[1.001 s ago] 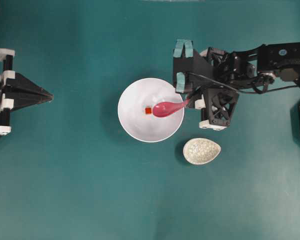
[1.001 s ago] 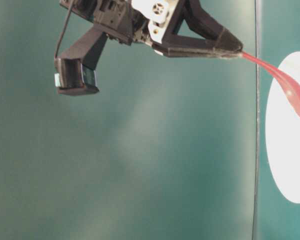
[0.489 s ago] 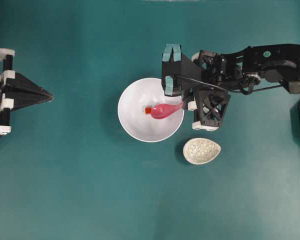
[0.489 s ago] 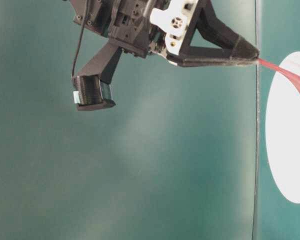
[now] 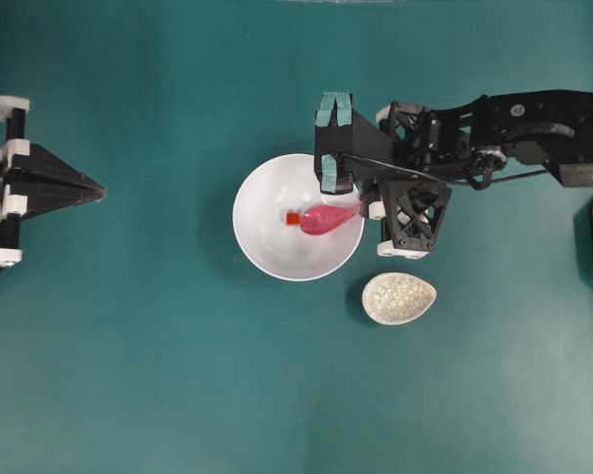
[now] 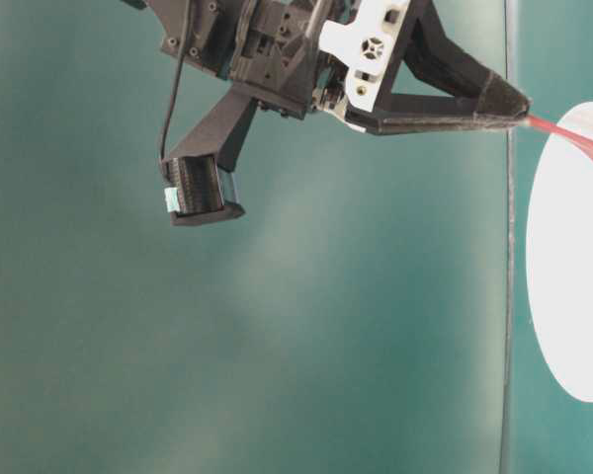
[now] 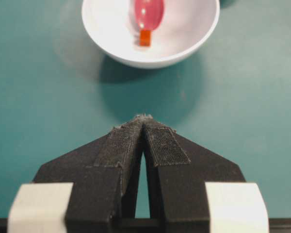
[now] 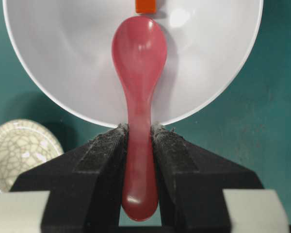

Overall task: Grip the spoon and scoop the red block from the bowl with right arm.
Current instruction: 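Lower the spoon tip into the white bowl beside the red cube, then push the spoon under the red cube and tilt it upward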

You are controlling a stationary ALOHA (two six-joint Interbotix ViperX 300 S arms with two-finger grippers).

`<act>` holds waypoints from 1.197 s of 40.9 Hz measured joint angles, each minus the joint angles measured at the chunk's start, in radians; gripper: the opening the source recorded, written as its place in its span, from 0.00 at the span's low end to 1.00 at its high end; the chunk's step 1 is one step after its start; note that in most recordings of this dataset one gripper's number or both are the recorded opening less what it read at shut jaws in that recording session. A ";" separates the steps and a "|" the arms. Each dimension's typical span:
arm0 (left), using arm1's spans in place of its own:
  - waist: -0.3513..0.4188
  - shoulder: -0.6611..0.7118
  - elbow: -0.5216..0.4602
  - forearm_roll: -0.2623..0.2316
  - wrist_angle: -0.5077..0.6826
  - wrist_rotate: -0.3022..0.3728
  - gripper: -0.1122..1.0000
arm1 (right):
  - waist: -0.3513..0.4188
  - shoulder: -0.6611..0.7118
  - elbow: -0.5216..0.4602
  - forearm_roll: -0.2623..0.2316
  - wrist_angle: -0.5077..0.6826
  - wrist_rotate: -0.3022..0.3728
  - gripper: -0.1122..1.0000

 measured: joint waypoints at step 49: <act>0.000 -0.002 0.002 0.000 0.000 -0.002 0.10 | 0.006 0.083 -0.107 -0.014 -0.041 -0.009 0.32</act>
